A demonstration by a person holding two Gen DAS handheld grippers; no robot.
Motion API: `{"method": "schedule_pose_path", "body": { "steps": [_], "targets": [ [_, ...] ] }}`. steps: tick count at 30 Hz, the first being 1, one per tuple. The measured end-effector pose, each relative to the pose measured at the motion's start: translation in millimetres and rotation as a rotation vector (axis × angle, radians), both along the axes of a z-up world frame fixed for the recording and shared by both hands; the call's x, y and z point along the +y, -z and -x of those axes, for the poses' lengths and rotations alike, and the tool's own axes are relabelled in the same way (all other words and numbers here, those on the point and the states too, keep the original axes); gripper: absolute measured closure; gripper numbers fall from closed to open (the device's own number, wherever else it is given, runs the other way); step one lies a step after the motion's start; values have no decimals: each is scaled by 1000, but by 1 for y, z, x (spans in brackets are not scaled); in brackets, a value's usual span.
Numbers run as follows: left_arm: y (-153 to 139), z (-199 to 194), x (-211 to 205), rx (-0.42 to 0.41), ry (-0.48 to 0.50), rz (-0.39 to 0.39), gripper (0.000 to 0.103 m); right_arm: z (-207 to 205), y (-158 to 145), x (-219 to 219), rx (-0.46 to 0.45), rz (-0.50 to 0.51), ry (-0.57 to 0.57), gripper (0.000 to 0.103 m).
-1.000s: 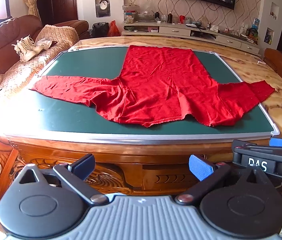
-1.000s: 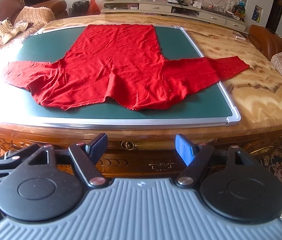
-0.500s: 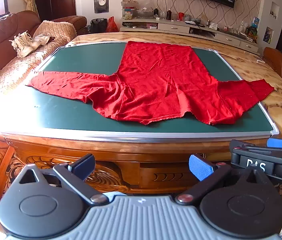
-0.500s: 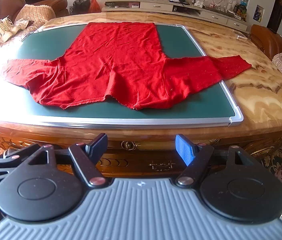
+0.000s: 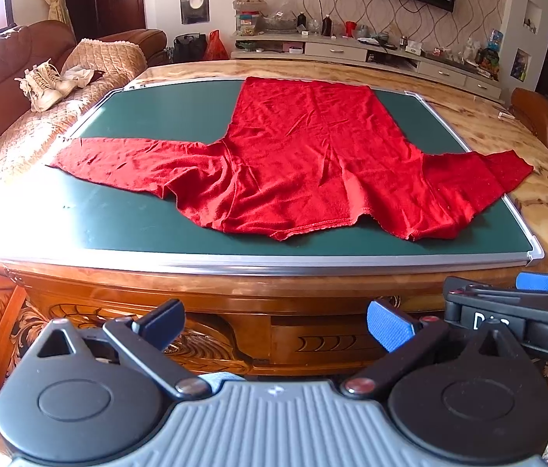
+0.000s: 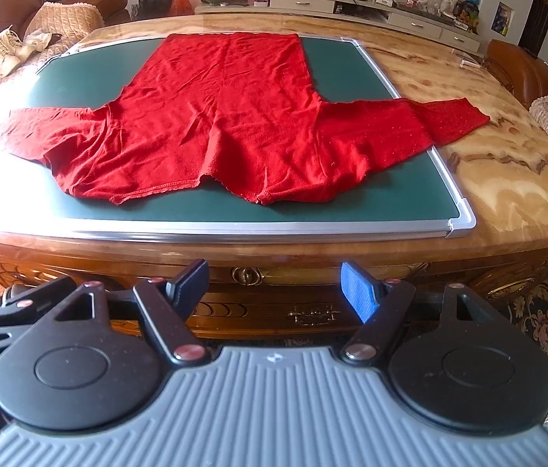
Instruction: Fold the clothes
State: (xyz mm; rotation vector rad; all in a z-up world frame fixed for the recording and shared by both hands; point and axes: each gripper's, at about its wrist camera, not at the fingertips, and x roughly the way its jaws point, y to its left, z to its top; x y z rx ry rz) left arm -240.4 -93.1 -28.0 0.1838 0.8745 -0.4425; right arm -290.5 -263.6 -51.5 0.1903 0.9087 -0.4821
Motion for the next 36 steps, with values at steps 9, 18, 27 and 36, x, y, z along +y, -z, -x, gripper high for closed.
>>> {"method": "schedule_pose_path", "body": {
  "steps": [9,18,27,36],
  "targets": [
    [2,0,0,1,-2,1,0,-1,2,-1,4,-6,2,20],
    [0,8,3,-13,3,6,0,10,4,2,-4,-9,1,20],
    [-1,14,8,-32,-25,15,0,20,4,9,-58,12,-3,20],
    [1,20,5,-17,3,-12,0,27,5,11,-67,59,4,20]
  ]
}}
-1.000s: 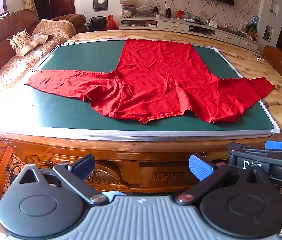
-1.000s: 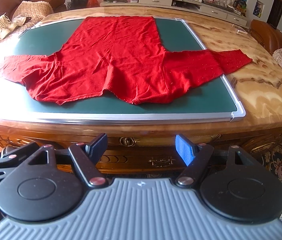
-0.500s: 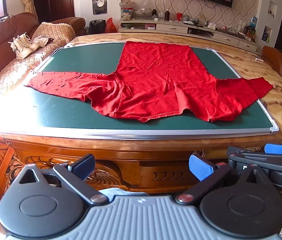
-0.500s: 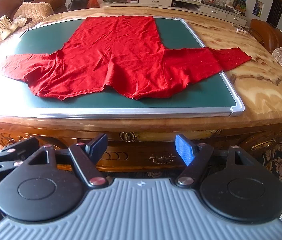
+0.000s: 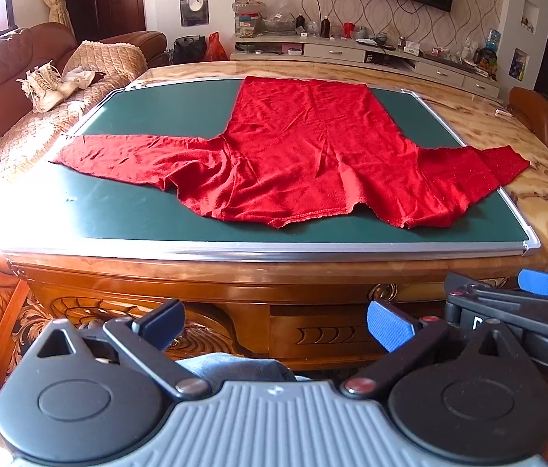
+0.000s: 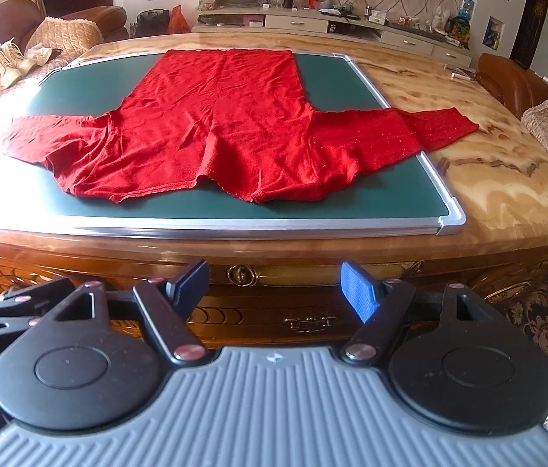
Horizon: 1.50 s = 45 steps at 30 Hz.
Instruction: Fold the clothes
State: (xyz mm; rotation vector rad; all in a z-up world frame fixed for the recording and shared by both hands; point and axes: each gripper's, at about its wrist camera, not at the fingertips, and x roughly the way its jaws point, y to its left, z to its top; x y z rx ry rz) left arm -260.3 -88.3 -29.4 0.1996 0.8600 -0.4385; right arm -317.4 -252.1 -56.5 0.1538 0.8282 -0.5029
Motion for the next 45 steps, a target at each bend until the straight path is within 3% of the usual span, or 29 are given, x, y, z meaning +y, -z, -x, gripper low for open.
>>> {"method": "schedule_pose_path", "body": {
  "steps": [3,14,45],
  "targets": [
    [1,3,-1,-9,8,-6,0,2,0,1,-1,20,-8,20],
    [2,5,1,-2,4,-4,0,4,7,-4,5,-56,1,20],
    [3,6,0,-20,3,-18,0,0,10,-2,31,-56,10,20]
  ]
}}
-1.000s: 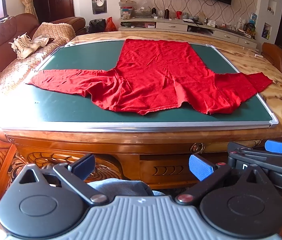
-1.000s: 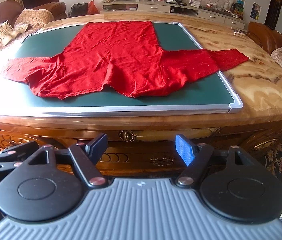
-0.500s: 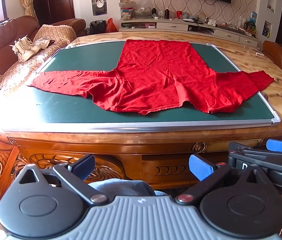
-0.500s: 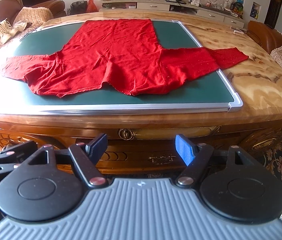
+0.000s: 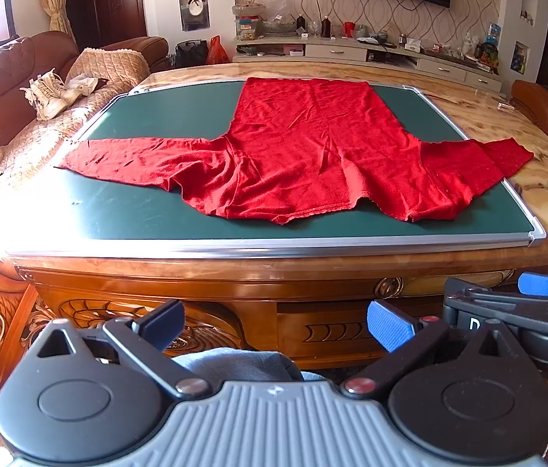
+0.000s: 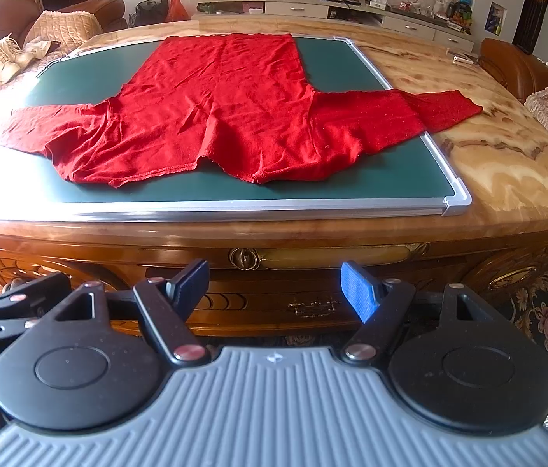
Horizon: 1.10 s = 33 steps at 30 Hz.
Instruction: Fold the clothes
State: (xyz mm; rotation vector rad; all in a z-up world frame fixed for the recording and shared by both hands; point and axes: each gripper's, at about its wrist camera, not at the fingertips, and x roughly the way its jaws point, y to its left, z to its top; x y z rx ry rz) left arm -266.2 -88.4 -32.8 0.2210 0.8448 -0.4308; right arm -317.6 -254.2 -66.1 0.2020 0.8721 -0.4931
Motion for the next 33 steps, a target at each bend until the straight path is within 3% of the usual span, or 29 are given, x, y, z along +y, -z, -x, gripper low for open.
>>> {"method": "schedule_pose_path", "body": {
  "steps": [33],
  "targets": [
    [0,-3,7,21,-9,35,0,-3,-2,4,17,20,0,20]
  ]
}}
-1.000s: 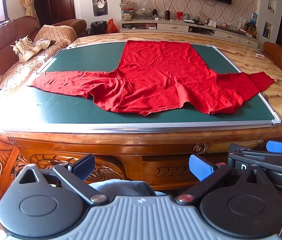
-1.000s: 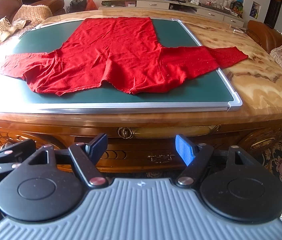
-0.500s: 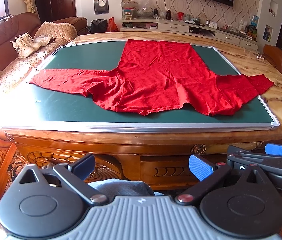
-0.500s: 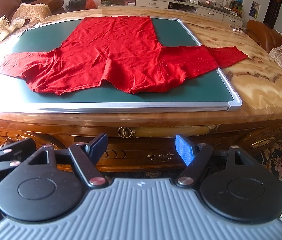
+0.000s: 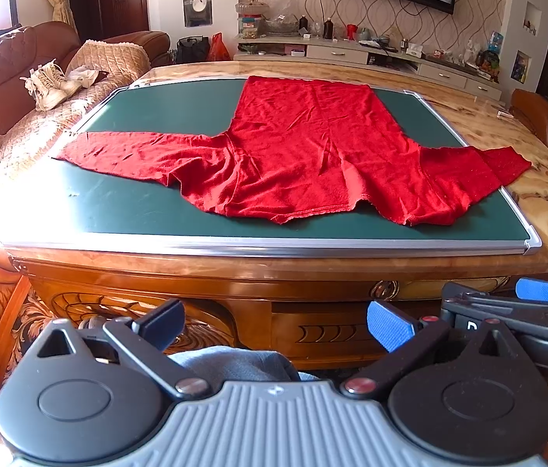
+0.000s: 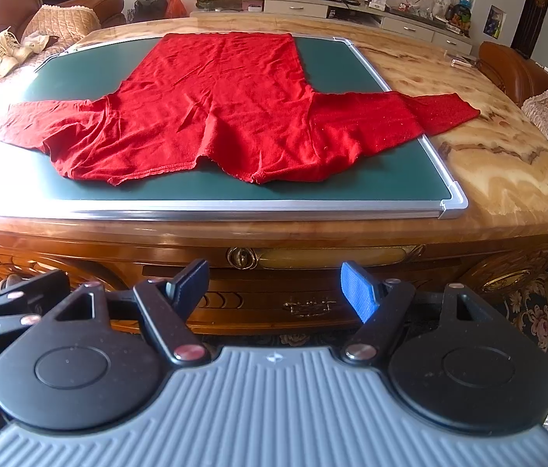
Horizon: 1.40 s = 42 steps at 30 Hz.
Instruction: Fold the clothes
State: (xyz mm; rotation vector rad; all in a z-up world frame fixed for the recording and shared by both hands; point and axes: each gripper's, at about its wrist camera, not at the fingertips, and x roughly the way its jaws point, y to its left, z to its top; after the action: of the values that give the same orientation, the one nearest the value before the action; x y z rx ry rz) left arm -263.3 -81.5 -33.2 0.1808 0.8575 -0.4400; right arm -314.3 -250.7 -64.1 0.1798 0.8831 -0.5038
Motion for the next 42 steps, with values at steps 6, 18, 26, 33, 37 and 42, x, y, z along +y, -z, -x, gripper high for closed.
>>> {"method": "schedule_pose_path", "body": {
  "steps": [6,18,26,33,37,42],
  "targets": [
    [0,2,-2,-12,2,-14,0,1,2,-2,7,-17,5,20],
    [0,2,-1,-15,-1,-13,0,1,2,-1,4,-20,5,20],
    [-1,3,-1,-18,-2,-16,0,1,3,-2,5,-31,8,20],
    [-1,5,0,-22,-3,-17,0,4,3,0,3,-30,11,20],
    [-1,6,1,-24,-3,-18,0,6,3,1,5,-27,10,20],
    [-1,7,3,-23,-6,-15,0,8,1,5,1,-13,6,20]
  ]
}}
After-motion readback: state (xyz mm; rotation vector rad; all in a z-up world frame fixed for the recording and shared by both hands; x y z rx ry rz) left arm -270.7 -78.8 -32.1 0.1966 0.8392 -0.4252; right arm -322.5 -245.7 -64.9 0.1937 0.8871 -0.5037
